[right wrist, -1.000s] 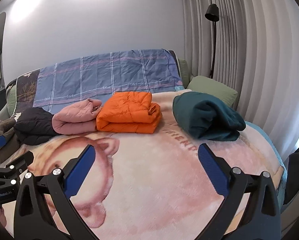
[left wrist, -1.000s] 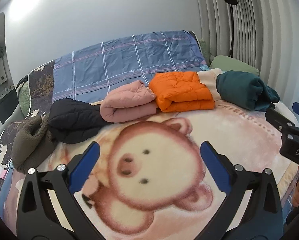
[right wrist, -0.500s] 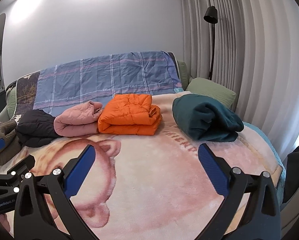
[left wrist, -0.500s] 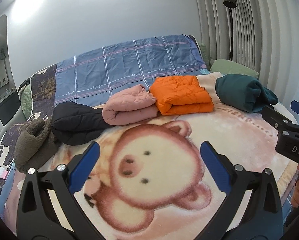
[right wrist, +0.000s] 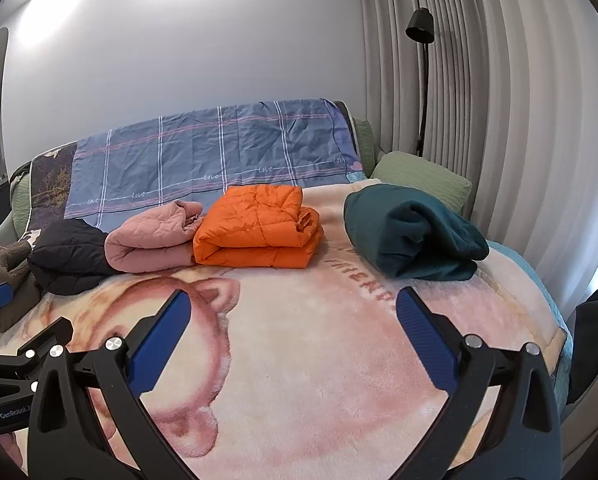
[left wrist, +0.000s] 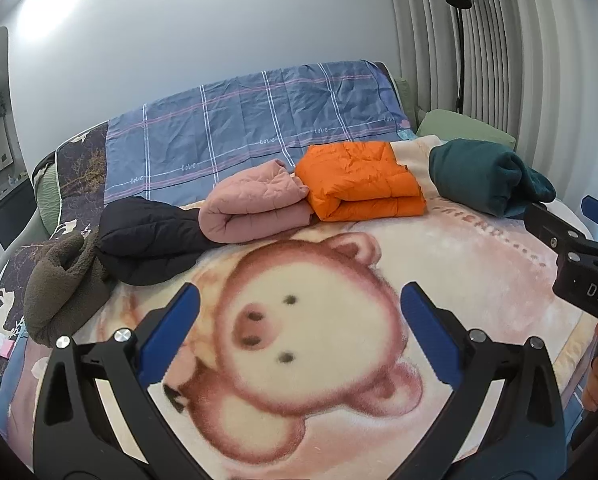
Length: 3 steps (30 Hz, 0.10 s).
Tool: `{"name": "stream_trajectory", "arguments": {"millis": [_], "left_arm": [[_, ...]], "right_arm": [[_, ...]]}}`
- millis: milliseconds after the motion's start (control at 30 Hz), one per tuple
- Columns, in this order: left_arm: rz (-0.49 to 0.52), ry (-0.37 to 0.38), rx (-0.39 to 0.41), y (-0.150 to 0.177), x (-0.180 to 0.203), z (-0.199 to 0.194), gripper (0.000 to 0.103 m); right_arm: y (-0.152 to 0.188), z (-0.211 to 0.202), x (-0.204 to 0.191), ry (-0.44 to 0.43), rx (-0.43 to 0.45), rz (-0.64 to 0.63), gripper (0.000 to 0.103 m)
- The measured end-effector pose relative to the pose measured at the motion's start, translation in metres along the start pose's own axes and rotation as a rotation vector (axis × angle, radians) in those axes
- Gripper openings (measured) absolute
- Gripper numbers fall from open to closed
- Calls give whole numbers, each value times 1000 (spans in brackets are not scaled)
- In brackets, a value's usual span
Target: Fold large clothes
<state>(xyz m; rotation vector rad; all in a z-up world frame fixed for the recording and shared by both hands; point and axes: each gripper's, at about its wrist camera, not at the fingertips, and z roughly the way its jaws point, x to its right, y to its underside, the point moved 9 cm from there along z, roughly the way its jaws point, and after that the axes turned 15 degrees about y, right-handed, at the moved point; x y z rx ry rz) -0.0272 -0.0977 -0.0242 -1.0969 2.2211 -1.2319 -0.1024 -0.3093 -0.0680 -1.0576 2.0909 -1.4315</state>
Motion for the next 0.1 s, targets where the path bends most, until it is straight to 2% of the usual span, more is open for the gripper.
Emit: {"name": "stream_trajectory", "arguments": {"millis": [100], "left_arm": [[0,2,-7,1,1,2,101]], "right_arm": [[0,2,0,0,-2,-2,102]]}}
